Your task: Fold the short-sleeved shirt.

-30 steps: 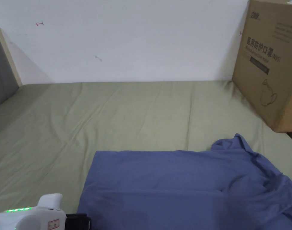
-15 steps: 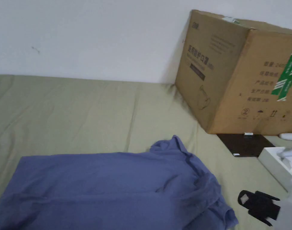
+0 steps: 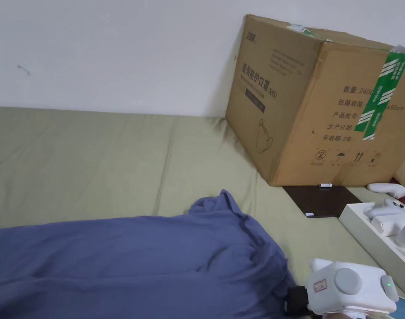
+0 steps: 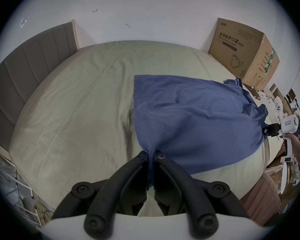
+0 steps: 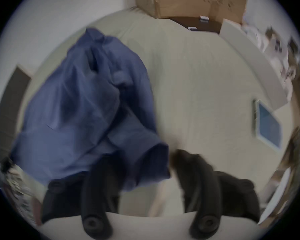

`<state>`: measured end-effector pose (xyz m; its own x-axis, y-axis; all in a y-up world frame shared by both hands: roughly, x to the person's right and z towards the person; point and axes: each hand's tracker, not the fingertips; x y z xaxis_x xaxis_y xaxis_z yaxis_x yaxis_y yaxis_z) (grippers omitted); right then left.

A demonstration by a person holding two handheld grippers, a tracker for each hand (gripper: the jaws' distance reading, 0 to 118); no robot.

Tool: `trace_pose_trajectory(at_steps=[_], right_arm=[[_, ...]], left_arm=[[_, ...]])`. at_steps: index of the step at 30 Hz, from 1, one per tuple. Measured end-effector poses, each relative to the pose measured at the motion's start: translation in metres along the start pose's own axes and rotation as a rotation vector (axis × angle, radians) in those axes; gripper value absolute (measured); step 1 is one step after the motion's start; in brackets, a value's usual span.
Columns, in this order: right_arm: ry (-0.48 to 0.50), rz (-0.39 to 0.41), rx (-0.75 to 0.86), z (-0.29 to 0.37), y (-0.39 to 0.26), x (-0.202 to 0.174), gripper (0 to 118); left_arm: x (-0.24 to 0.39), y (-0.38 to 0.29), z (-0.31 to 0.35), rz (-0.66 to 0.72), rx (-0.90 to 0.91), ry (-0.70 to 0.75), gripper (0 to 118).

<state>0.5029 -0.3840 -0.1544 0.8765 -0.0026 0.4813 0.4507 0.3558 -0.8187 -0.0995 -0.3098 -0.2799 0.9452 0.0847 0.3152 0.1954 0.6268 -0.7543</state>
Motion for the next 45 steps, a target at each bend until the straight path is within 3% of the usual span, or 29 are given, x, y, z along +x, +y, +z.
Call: trace_pose_trajectory(at_steps=[1, 2, 7, 11, 15, 19, 22, 23, 24, 25, 26, 27, 30, 32, 37, 38, 39, 40, 41, 42, 43, 45], right_arm=[[-0.001, 0.03, 0.03, 0.005, -0.003, 0.0, 29], [0.084, 0.013, 0.047, 0.015, -0.01, 0.0, 10], [0.117, 0.046, 0.104, 0.054, -0.021, 0.0, 7], [0.205, -0.052, 0.123, 0.094, -0.033, 0.019, 7], [0.242, -0.074, 0.089, 0.123, -0.067, 0.036, 7], [0.273, -0.169, -0.001, 0.096, -0.101, 0.045, 7], [0.218, -0.254, 0.034, 0.069, -0.116, 0.039, 8], [0.218, -0.274, 0.026, 0.066, -0.118, 0.036, 15], [0.211, -0.268, 0.031, 0.068, -0.12, 0.032, 35], [0.189, -0.25, 0.042, 0.072, -0.121, 0.03, 68], [0.151, -0.199, 0.053, 0.076, -0.119, 0.028, 108], [0.111, -0.146, 0.068, 0.082, -0.118, 0.025, 118], [0.053, -0.017, 0.244, 0.118, -0.113, 0.013, 118], [0.048, -0.003, 0.377, 0.144, -0.11, 0.0, 118], [0.235, 0.031, 0.818, 0.199, -0.112, -0.045, 117], [0.286, 0.035, 0.877, 0.206, -0.111, -0.058, 116], [0.317, 0.036, 0.904, 0.21, -0.109, -0.069, 113], [0.333, 0.032, 0.947, 0.214, -0.107, -0.081, 103], [0.344, 0.026, 0.996, 0.218, -0.108, -0.09, 61], [0.34, 0.009, 1.041, 0.218, -0.104, -0.097, 10], [0.324, -0.009, 1.053, 0.217, -0.098, -0.104, 0], [0.442, 0.017, 0.978, 0.214, -0.081, -0.104, 0]], left_arm=[[-0.005, -0.001, -0.003, 0.001, -0.007, -0.001, 5], [-0.008, -0.001, -0.005, 0.002, -0.011, 0.0, 5], [-0.018, 0.002, -0.006, 0.011, -0.027, -0.007, 5], [-0.026, 0.01, 0.013, 0.015, -0.009, -0.02, 5], [-0.04, -0.002, 0.038, -0.024, -0.107, -0.091, 5], [-0.054, -0.039, 0.032, 0.005, -0.21, -0.127, 5], [-0.061, -0.06, 0.014, 0.053, -0.215, -0.168, 8], [-0.064, -0.061, 0.015, 0.077, -0.193, -0.173, 30], [-0.068, -0.061, 0.018, 0.107, -0.171, -0.172, 63], [-0.071, -0.06, 0.021, 0.121, -0.157, -0.154, 103], [-0.074, -0.058, 0.025, 0.122, -0.137, -0.136, 117], [-0.077, -0.057, 0.029, 0.13, -0.113, -0.133, 112], [-0.085, -0.042, 0.046, 0.167, -0.038, -0.136, 113], [-0.082, -0.033, 0.06, 0.167, 0.05, -0.154, 113], [-0.03, -0.019, 0.1, 0.007, 0.349, -0.108, 114], [-0.016, -0.019, 0.107, -0.041, 0.449, -0.087, 108], [-0.004, -0.019, 0.111, -0.069, 0.525, -0.055, 95], [0.008, -0.016, 0.112, -0.09, 0.565, -0.056, 68], [0.018, -0.009, 0.111, -0.108, 0.585, -0.045, 16], [0.027, -0.003, 0.108, -0.123, 0.596, -0.026, 0], [0.032, 0.003, 0.107, -0.109, 0.612, -0.036, 0], [0.026, 0.023, 0.099, -0.032, 0.606, -0.16, 0]])
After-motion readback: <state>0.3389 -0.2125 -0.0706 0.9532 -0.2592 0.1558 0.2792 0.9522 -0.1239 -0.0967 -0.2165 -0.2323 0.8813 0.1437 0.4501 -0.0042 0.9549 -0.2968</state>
